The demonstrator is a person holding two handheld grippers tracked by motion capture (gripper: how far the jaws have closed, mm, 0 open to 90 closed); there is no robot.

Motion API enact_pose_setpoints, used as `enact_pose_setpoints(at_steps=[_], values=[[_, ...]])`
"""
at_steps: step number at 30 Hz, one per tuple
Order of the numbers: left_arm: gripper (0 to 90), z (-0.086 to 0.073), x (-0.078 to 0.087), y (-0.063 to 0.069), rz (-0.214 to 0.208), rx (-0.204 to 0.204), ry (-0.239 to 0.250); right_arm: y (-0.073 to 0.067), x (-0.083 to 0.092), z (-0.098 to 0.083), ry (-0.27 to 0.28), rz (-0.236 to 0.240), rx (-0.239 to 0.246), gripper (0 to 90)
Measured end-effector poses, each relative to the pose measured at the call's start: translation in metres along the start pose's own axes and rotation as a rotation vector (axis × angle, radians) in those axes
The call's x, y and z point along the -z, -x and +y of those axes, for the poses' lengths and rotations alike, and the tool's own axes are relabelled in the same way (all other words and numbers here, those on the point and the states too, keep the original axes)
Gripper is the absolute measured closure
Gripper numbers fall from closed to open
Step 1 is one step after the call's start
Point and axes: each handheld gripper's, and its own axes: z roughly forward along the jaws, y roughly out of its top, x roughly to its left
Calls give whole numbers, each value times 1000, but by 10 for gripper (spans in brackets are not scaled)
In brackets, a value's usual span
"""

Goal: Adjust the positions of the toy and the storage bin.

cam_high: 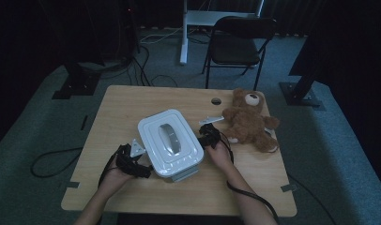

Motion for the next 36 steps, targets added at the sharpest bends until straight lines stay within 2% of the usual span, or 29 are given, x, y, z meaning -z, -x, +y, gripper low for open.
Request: enact_pose_setpoints(at_steps=[5, 15, 17, 19, 21, 22, 23, 24, 26, 29, 32, 34, 36], values=[[10, 1, 1, 6, -29, 18, 9, 6, 3, -5, -14, 23, -6, 206], [10, 2, 2, 19, -60, -9, 17, 12, 5, -12, -5, 31, 2, 203], [10, -2, 2, 18, -69, 15, 33, 10, 8, -13, 26, -4, 20, 188], [10, -7, 2, 13, -95, 46, 64, 9, 11, -16, 63, -24, 34, 172], [10, -11, 2, 8, -114, 85, 84, 8, 12, -19, 74, -38, 42, 169], [10, -11, 2, 8, -114, 85, 84, 8, 12, -19, 74, -38, 42, 169], [10, -15, 4, 4, -119, 105, 107, 6, 14, -22, 86, -58, 59, 169], [10, -15, 4, 4, -119, 105, 107, 6, 15, -24, 92, -60, 64, 170], [10, -22, 6, 1, -97, 77, 116, 4, 17, -29, 101, -66, 74, 167], [10, -28, 8, -2, -87, 76, 98, 2, 22, -36, 101, -78, 89, 157], [10, -36, 10, -6, -71, 112, 94, -1, 28, -45, 98, -82, 98, 158], [10, -39, 13, -10, -50, 159, 87, -2, 31, -49, 87, -80, 105, 159], [10, -41, 17, -14, -41, 184, 56, -4, 36, -55, 82, -60, 102, 158]])
